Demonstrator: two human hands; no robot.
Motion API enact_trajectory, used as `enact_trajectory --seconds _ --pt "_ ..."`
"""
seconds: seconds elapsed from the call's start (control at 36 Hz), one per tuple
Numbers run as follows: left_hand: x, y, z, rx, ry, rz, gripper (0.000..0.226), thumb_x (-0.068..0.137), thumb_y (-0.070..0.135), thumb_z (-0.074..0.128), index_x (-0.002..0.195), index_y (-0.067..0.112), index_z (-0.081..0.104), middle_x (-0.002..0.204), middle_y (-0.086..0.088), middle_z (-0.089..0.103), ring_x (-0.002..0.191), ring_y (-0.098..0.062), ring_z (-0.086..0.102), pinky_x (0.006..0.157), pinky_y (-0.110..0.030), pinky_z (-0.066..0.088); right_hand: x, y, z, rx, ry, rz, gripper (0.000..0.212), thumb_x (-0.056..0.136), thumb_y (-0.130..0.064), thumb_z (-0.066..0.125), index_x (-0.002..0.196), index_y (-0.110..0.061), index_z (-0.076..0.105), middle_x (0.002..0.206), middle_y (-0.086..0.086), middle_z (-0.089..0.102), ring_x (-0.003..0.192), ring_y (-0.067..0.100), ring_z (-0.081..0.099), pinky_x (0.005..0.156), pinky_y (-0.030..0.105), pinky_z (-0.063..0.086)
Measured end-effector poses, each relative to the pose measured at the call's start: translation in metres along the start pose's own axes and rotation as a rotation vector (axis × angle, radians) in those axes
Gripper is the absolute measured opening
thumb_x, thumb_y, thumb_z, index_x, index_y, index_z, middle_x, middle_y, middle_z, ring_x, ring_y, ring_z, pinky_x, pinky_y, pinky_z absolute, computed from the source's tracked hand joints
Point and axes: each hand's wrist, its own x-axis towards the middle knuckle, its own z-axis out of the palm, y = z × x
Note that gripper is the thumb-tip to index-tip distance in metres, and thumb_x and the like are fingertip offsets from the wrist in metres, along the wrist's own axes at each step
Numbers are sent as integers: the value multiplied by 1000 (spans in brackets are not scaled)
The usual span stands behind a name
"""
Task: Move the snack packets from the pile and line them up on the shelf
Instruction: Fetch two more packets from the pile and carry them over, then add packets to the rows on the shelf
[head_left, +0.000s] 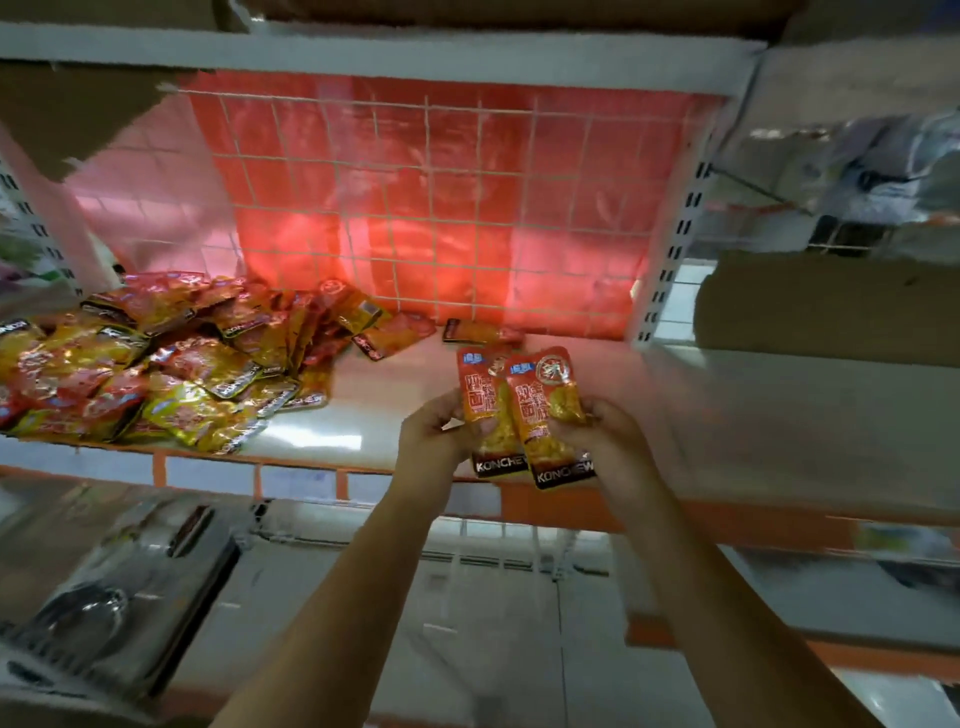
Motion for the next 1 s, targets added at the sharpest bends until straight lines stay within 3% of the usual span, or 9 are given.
enact_trajectory --seconds 0.08,0.28,0.39,0.53,0.61,0.72,0.89,0.94,1.0 --pt "-10 -10 53 -35 10 -22 18 80 -12 60 88 2 66 75 3 71 70 -14 68 58 -23 54 -5 -2 -54 -18 21 -32 18 79 -3 68 87 -18 62 90 5 70 82 24 65 76 33 49" --pt "-23 -25 145 -97 33 -29 20 81 -14 56 83 5 63 72 7 70 67 -14 67 60 -26 54 -25 -5 -170 7 83 -42 20 80 1 66 95 -11 68 86 6 70 76 21 65 69 27 50" --pt "-33 -32 184 -107 19 -69 23 79 -11 60 89 8 65 80 0 72 77 -24 66 77 -40 53 -36 -4 -212 45 160 -40 20 80 2 65 95 -11 68 82 7 69 71 19 65 66 25 50" --pt "-43 -38 221 -104 -30 -110 23 82 -8 58 94 11 65 88 -4 71 78 -24 68 78 -44 54 -49 4 -253 38 230 -42 19 83 -4 65 100 -13 66 85 2 70 74 16 66 58 22 46" --pt "-47 -45 240 -117 -25 -133 21 82 -6 59 92 12 65 86 -2 72 81 -26 68 80 -46 54 -50 10 -277 23 271 -31 22 80 -1 67 101 -8 67 73 -4 69 69 16 64 64 25 47" --pt "-55 -57 278 -80 -55 -174 17 83 1 61 96 12 64 95 -6 71 89 -29 68 85 -52 52 -54 14 -319 56 264 -49 19 78 4 65 86 -13 67 63 -10 69 59 8 65 61 25 46" --pt "-66 -82 369 -60 -102 -161 20 83 -4 59 97 10 63 92 -8 69 79 -23 69 71 -40 56 -55 24 -404 120 318 -46 18 78 6 64 83 -11 67 82 11 68 76 25 64 73 32 49" --pt "-71 -97 409 -60 -101 -155 20 84 -5 58 96 10 63 91 -6 70 79 -21 69 67 -35 55 -51 28 -440 136 307 -36 17 78 5 64 84 -11 67 79 9 69 75 25 64 64 25 49" --pt "-74 -113 453 -71 -105 -150 20 83 -6 58 94 9 65 93 -8 70 85 -27 68 76 -41 54 -45 31 -480 139 298 -64 19 78 6 63 81 -12 67 69 0 69 69 21 64 62 24 48"
